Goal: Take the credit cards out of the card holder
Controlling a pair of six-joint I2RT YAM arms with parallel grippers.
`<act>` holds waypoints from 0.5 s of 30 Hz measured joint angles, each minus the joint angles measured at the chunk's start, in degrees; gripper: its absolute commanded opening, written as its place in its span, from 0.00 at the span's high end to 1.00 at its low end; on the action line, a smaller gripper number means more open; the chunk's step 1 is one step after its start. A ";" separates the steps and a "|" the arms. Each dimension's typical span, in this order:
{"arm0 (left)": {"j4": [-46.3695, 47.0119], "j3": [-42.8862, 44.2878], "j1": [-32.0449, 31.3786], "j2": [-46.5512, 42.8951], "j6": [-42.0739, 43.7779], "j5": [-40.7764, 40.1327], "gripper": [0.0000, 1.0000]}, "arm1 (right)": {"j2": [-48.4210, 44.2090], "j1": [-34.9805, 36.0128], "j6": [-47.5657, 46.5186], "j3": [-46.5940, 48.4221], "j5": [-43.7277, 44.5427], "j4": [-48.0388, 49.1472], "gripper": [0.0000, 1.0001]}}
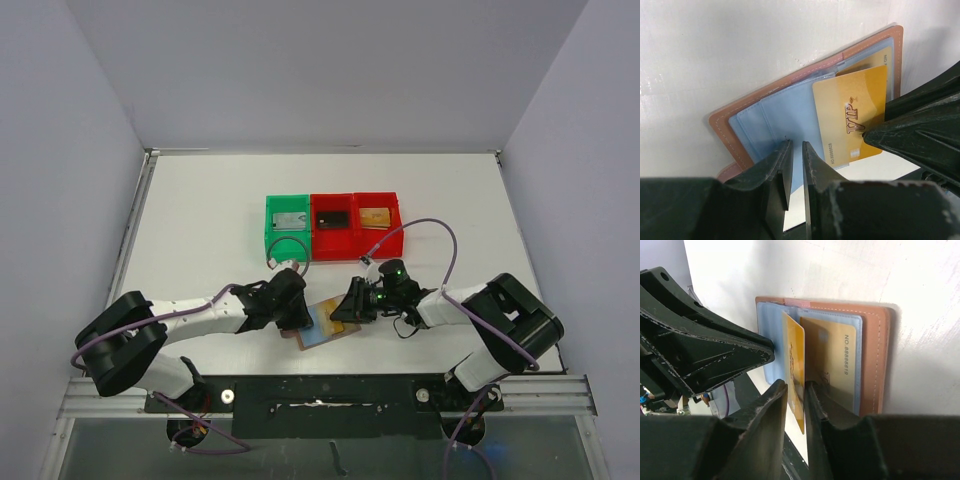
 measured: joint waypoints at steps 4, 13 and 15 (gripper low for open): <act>0.00 0.00 0.00 0.00 0.02 0.00 0.86 | 0.02 0.00 -0.17 0.00 0.35 0.00 0.74; -0.02 0.00 0.00 -0.02 0.02 0.00 0.86 | 1.55 -0.02 -0.09 0.07 0.17 0.59 0.96; -0.04 0.00 0.00 -0.04 0.02 0.00 0.86 | 1.62 -0.04 0.26 0.07 -0.33 1.05 0.98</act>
